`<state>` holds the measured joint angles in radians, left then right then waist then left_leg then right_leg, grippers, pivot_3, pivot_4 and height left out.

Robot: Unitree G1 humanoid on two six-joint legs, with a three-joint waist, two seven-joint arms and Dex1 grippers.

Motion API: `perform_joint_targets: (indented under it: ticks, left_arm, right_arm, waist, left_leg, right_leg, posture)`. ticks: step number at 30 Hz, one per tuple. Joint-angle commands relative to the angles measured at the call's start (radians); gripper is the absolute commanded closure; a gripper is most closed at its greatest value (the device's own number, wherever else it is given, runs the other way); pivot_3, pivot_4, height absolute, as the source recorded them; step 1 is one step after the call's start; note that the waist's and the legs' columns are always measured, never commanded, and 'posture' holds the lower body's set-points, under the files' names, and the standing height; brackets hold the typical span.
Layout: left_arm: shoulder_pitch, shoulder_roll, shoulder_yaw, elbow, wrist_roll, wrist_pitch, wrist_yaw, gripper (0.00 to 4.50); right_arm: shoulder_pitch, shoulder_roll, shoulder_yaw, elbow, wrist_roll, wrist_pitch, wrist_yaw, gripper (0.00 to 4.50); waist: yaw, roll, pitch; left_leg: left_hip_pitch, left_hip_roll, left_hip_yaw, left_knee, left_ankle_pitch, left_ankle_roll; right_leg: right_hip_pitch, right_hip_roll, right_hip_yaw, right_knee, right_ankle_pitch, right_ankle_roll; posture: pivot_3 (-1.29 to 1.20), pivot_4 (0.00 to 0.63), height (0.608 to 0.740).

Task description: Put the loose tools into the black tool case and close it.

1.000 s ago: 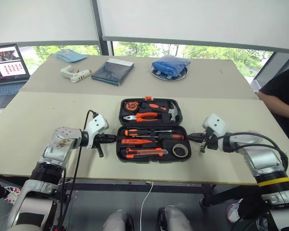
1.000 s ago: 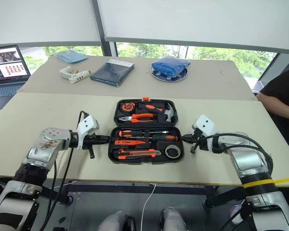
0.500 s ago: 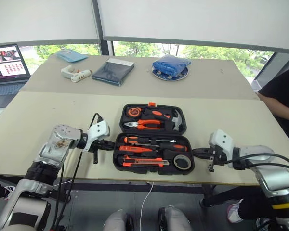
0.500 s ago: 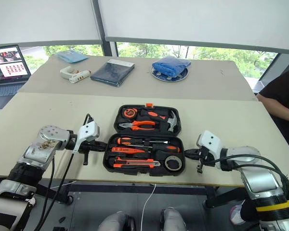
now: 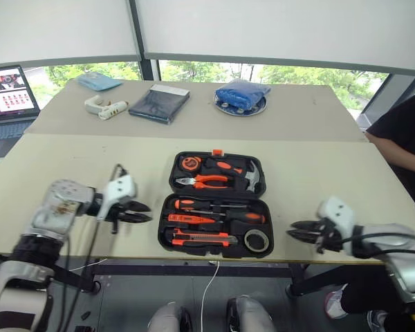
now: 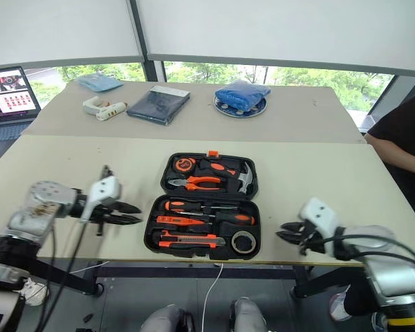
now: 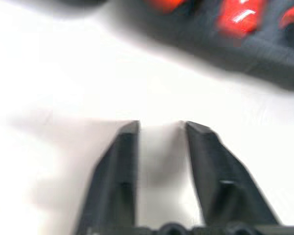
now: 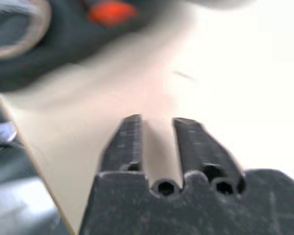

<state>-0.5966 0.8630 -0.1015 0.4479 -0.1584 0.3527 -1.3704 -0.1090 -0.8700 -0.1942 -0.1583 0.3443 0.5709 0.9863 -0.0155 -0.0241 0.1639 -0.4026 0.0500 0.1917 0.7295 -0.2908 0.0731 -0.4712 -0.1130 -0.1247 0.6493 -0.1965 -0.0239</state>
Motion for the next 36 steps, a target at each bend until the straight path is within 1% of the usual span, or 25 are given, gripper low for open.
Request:
perform_joint_targets:
  ticks: [1, 3, 4, 5, 6, 8, 10, 14, 15, 16, 17, 18, 19, 20, 21, 24, 26, 27, 28, 29, 33, 36]
  left_arm:
    - [-0.213, -0.075, 0.102, 0.111, -0.119, 0.345, 0.085, 1.35]
    - [-0.287, -0.108, 0.124, 0.144, -0.136, 0.432, 0.126, 0.72]
    - [-0.313, -0.13, 0.129, 0.152, -0.138, 0.453, 0.153, 0.3]
    - [-0.343, -0.158, 0.131, 0.169, -0.139, 0.476, 0.188, 0.0]
    - [-0.372, -0.188, 0.132, 0.192, -0.136, 0.494, 0.227, 0.0]
    - [-0.428, -0.254, 0.137, 0.263, -0.125, 0.517, 0.297, 0.0]
    - [-0.471, -0.309, 0.143, 0.345, -0.109, 0.505, 0.357, 0.0]
    - [-0.505, -0.367, 0.134, 0.457, -0.077, 0.453, 0.436, 0.0]
    - [-0.509, -0.378, 0.132, 0.474, -0.074, 0.449, 0.44, 0.0]
    - [-0.51, -0.386, 0.13, 0.485, -0.073, 0.447, 0.44, 0.26]
    - [-0.512, -0.393, 0.132, 0.497, -0.07, 0.442, 0.446, 0.52]
    - [-0.513, -0.398, 0.135, 0.509, -0.068, 0.438, 0.453, 0.72]
    - [-0.514, -0.4, 0.138, 0.518, -0.066, 0.43, 0.459, 1.05]
    - [-0.514, -0.402, 0.142, 0.526, -0.067, 0.428, 0.463, 1.54]
    - [-0.514, -0.402, 0.145, 0.531, -0.068, 0.428, 0.466, 1.79]
    - [-0.508, -0.401, 0.151, 0.533, -0.07, 0.43, 0.464, 2.92]
    - [-0.504, -0.401, 0.154, 0.532, -0.07, 0.432, 0.464, 3.54]
    - [-0.502, -0.401, 0.156, 0.529, -0.07, 0.433, 0.464, 3.95]
    - [-0.501, -0.401, 0.158, 0.525, -0.07, 0.435, 0.464, 4.33]
    - [-0.499, -0.402, 0.161, 0.52, -0.072, 0.433, 0.464, 4.48]
    - [-0.488, -0.408, 0.185, 0.505, -0.081, 0.4, 0.477, 4.48]
    - [-0.464, -0.412, 0.19, 0.475, -0.072, 0.317, 0.491, 4.48]
  right_arm:
    - [-0.172, 0.058, -0.086, 0.0, 0.199, 0.232, -0.058, 1.57]
    - [-0.254, 0.082, -0.084, 0.015, 0.237, 0.318, -0.093, 0.99]
    - [-0.299, 0.1, -0.074, 0.03, 0.245, 0.357, -0.121, 0.6]
    - [-0.352, 0.125, -0.06, 0.055, 0.251, 0.396, -0.156, 0.25]
    - [-0.403, 0.151, -0.045, 0.088, 0.247, 0.426, -0.195, 0.04]
    - [-0.5, 0.212, 0.009, 0.188, 0.194, 0.448, -0.275, 0.04]
    - [-0.574, 0.261, 0.059, 0.294, 0.135, 0.447, -0.34, 0.04]
    - [-0.668, 0.328, 0.083, 0.462, 0.081, 0.417, -0.414, 0.04]
    - [-0.688, 0.343, 0.082, 0.498, 0.072, 0.411, -0.428, 0.29]
    - [-0.704, 0.353, 0.087, 0.53, 0.06, 0.404, -0.44, 0.58]
    - [-0.716, 0.362, 0.089, 0.557, 0.049, 0.398, -0.452, 0.77]
    - [-0.723, 0.367, 0.096, 0.578, 0.037, 0.389, -0.457, 1.11]
    - [-0.727, 0.371, 0.102, 0.592, 0.027, 0.383, -0.458, 1.41]
    - [-0.729, 0.374, 0.105, 0.6, 0.021, 0.377, -0.458, 1.86]
    - [-0.731, 0.377, 0.105, 0.606, 0.018, 0.376, -0.458, 2.09]
    - [-0.723, 0.387, 0.105, 0.596, 0.017, 0.381, -0.456, 3.21]
    - [-0.713, 0.391, 0.109, 0.578, 0.017, 0.384, -0.45, 3.84]
    - [-0.707, 0.39, 0.117, 0.566, 0.014, 0.383, -0.444, 4.21]
    - [-0.702, 0.389, 0.124, 0.555, 0.011, 0.382, -0.439, 4.49]
    - [-0.695, 0.387, 0.134, 0.54, 0.006, 0.378, -0.432, 4.5]
    - [-0.666, 0.384, 0.148, 0.469, 0.002, 0.347, -0.417, 4.5]
    - [-0.651, 0.394, 0.126, 0.397, 0.008, 0.318, -0.434, 4.5]
  waist:
    - [0.004, -0.002, 0.001]
    - [0.008, -0.002, 0.001]
    - [0.01, -0.002, 0.001]
    - [0.008, -0.002, 0.001]
    - [0.007, -0.002, 0.001]
    - [0.005, -0.002, 0.001]
    - [0.003, -0.002, 0.001]
    - [-0.003, -0.002, 0.001]
    - [-0.004, -0.002, 0.001]
    - [-0.005, -0.002, 0.001]
    - [-0.006, -0.002, 0.001]
    - [-0.008, -0.002, 0.001]
    - [-0.01, -0.002, 0.001]
    - [-0.012, -0.002, 0.001]
    - [-0.013, -0.002, 0.001]
    - [-0.018, -0.002, 0.001]
    - [-0.016, -0.001, 0.0]
    - [-0.015, -0.001, 0.0]
    - [-0.015, -0.001, 0.0]
    - [-0.015, 0.0, 0.0]
    - [-0.015, 0.0, -0.001]
    - [-0.015, 0.0, -0.001]
  left_leg:
    - [0.0, 0.0, -0.001, 0.001, 0.0, 0.0]
    - [-0.004, -0.001, -0.003, 0.001, 0.006, 0.002]
    - [-0.004, -0.001, -0.004, 0.001, 0.007, 0.003]
    - [-0.003, -0.001, -0.004, 0.001, 0.006, 0.003]
    - [-0.003, -0.001, -0.004, 0.001, 0.006, 0.004]
    - [-0.003, -0.002, -0.004, 0.001, 0.006, 0.004]
    - [-0.004, -0.003, -0.003, 0.001, 0.006, 0.004]
    - [-0.006, -0.004, -0.001, 0.0, 0.007, 0.003]
    - [-0.006, -0.004, 0.0, -0.001, 0.007, 0.003]
    - [-0.006, -0.004, 0.0, -0.002, 0.007, 0.003]
    - [-0.006, -0.004, 0.001, -0.003, 0.007, 0.003]
    - [-0.006, -0.004, 0.001, -0.003, 0.007, 0.003]
    - [-0.006, -0.004, 0.001, -0.003, 0.007, 0.003]
    - [-0.006, -0.004, 0.001, -0.003, 0.007, 0.003]
    - [-0.005, -0.004, 0.001, -0.003, 0.006, 0.003]
    - [-0.004, -0.004, 0.001, -0.003, 0.007, 0.002]
    - [-0.003, -0.004, 0.001, -0.003, 0.007, 0.002]
    - [-0.002, -0.004, 0.001, -0.003, 0.007, 0.001]
    - [-0.002, -0.004, 0.001, -0.002, 0.007, 0.001]
    - [-0.001, -0.004, 0.001, -0.002, 0.007, 0.001]
    - [-0.001, -0.004, 0.001, -0.002, 0.008, 0.001]
    - [-0.001, -0.004, 0.001, -0.002, 0.008, 0.0]
  right_leg:
    - [0.0, 0.0, 0.0, 0.0, 0.001, -0.001]
    - [0.0, 0.001, -0.001, -0.001, 0.007, -0.001]
    - [0.0, 0.001, 0.0, -0.001, 0.007, -0.001]
    - [0.001, 0.001, 0.001, -0.001, 0.007, -0.001]
    - [0.001, 0.0, 0.001, -0.002, 0.007, -0.001]
    - [0.001, 0.0, 0.001, -0.002, 0.007, -0.001]
    - [0.001, 0.0, 0.001, -0.001, 0.009, -0.004]
    - [-0.002, 0.001, 0.001, -0.001, 0.01, -0.005]
    - [-0.002, 0.001, 0.001, -0.001, 0.01, -0.005]
    - [-0.002, 0.001, 0.001, -0.001, 0.01, -0.005]
    - [-0.002, 0.001, 0.001, -0.001, 0.01, -0.005]
    - [-0.002, 0.001, 0.001, -0.001, 0.01, -0.005]
    - [-0.002, 0.001, 0.001, -0.001, 0.009, -0.005]
    - [-0.002, 0.001, 0.001, -0.001, 0.009, -0.005]
    - [-0.002, 0.001, 0.001, -0.001, 0.009, -0.005]
    - [-0.002, 0.0, 0.001, -0.001, 0.009, -0.004]
    - [-0.001, 0.0, 0.001, 0.0, 0.009, -0.004]
    - [0.0, -0.001, 0.001, 0.0, 0.009, -0.004]
    - [0.0, -0.001, 0.001, 0.0, 0.009, -0.004]
    - [0.001, -0.001, 0.001, 0.0, 0.009, -0.004]
    - [0.001, -0.001, 0.002, 0.001, 0.009, -0.004]
    - [0.001, -0.001, 0.002, 0.001, 0.009, -0.005]
  posture:
    - [0.0, 0.15, 0.718]
    - [0.0, 0.15, 0.718]
    - [0.0, 0.15, 0.718]
    - [0.0, 0.15, 0.718]
    - [0.0, 0.15, 0.718]
    - [0.0, 0.15, 0.718]
    - [0.0, 0.15, 0.718]
    - [0.0, 0.15, 0.718]
    - [0.0, 0.15, 0.718]
    - [0.0, 0.15, 0.718]
    - [0.0, 0.15, 0.718]
    - [0.0, 0.15, 0.718]
    - [0.0, 0.15, 0.718]
    - [0.0, 0.15, 0.718]
    - [0.0, 0.15, 0.718]
    - [0.0, 0.15, 0.718]
    - [0.0, 0.15, 0.718]
    - [0.0, 0.15, 0.718]
    - [0.0, 0.15, 0.718]
    - [0.0, 0.15, 0.718]
    - [0.0, 0.15, 0.718]
    - [0.0, 0.15, 0.718]
